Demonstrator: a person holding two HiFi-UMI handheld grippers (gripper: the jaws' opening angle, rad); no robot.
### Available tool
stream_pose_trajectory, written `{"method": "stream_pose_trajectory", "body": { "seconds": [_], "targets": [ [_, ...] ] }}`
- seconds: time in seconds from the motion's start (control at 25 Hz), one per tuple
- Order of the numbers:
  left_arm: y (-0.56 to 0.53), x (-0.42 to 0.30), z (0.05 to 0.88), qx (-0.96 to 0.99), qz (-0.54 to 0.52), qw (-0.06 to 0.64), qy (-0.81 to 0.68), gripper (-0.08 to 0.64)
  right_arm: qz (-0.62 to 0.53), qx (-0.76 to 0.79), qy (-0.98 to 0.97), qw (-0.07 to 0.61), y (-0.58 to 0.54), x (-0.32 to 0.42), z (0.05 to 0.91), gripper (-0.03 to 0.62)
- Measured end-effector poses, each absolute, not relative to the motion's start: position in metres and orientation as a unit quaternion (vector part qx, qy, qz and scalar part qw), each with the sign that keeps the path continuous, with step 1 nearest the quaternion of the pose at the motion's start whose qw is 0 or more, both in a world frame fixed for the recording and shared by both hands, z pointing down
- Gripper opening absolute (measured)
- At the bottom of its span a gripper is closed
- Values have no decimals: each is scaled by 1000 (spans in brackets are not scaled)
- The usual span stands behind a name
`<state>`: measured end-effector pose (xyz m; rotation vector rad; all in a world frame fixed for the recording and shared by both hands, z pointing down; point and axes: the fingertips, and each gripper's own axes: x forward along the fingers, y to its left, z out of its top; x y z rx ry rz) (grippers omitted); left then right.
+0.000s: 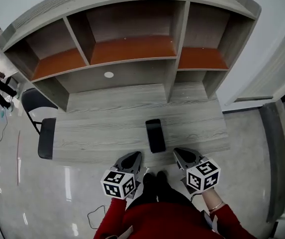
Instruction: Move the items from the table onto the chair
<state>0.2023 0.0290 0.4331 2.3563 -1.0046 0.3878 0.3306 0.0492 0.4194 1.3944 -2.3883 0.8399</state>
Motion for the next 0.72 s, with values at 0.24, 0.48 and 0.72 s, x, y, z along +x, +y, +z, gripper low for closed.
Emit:
{"method": "stream_pose_trajectory", "body": {
  "seconds": [0.24, 0.48, 0.72],
  "targets": [
    [-6, 220, 480, 840, 163, 396, -333, 87, 324, 448, -815, 175, 2, 329, 466, 15],
    [-31, 238, 507, 807, 163, 488, -290, 168, 453, 353, -799, 177, -20, 312, 507, 274],
    [-43, 246, 520, 800, 185, 498, -279, 173, 477, 345, -783, 201, -33, 307, 529, 281]
  ]
}}
